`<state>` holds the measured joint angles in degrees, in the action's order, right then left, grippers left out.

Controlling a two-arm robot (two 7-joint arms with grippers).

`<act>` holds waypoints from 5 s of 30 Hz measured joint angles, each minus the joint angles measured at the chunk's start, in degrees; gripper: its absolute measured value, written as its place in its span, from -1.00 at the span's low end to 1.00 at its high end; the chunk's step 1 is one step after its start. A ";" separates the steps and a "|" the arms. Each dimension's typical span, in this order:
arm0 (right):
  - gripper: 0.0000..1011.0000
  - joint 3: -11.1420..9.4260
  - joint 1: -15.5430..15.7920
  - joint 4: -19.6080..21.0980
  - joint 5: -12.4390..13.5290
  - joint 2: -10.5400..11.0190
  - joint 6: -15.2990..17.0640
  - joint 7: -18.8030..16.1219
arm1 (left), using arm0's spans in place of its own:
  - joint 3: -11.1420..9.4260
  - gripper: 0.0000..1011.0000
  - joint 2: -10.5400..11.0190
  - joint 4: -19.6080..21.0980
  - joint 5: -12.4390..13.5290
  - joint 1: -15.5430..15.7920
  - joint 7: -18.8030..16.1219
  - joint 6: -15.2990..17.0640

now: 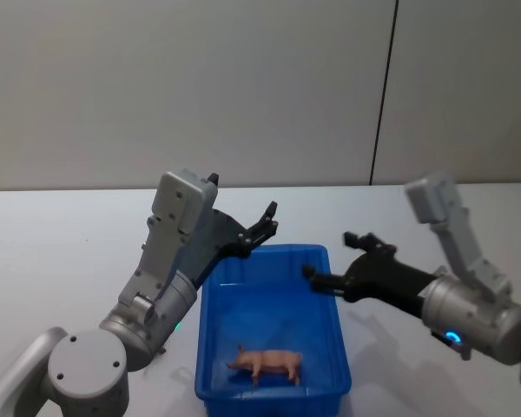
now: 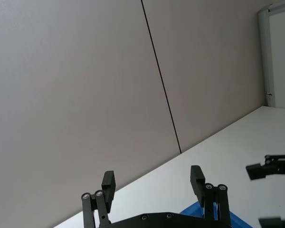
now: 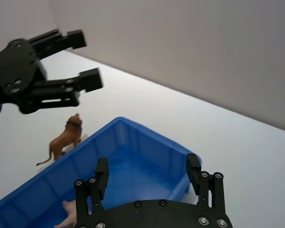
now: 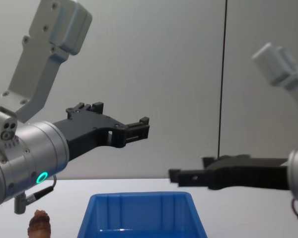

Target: Pick up the two dolls from the table and place them into the box.

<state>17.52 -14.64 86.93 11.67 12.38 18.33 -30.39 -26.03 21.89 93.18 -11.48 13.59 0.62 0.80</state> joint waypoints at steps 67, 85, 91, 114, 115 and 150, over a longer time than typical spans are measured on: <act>0.98 -9.35 14.77 7.57 26.16 6.73 -18.54 26.57 | 8.92 0.98 10.53 4.94 -24.16 -11.36 -11.56 25.50; 0.98 -9.44 14.88 7.63 26.36 6.80 -18.74 26.74 | 8.87 0.98 8.31 -0.87 -23.78 -8.24 -5.92 25.56; 0.98 -9.44 14.92 7.63 26.41 6.80 -18.78 26.78 | 8.70 0.98 7.53 -2.58 -22.93 -7.31 -5.20 25.83; 0.98 -9.44 14.93 7.62 26.43 6.80 -18.78 26.81 | 7.76 0.98 3.95 -9.26 -18.86 -2.58 -2.73 26.63; 0.98 -9.43 14.92 7.62 26.43 6.80 -18.78 26.81 | 7.73 0.98 3.86 -9.43 -18.73 -2.45 -2.64 26.69; 0.98 -9.43 14.92 7.62 26.43 6.80 -18.77 26.81 | 7.59 -0.07 2.78 -10.25 -17.04 -1.19 -1.38 25.24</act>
<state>8.09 0.28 94.55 38.10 19.18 -0.45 -3.58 -18.44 24.68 82.93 -28.52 12.40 -0.76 26.04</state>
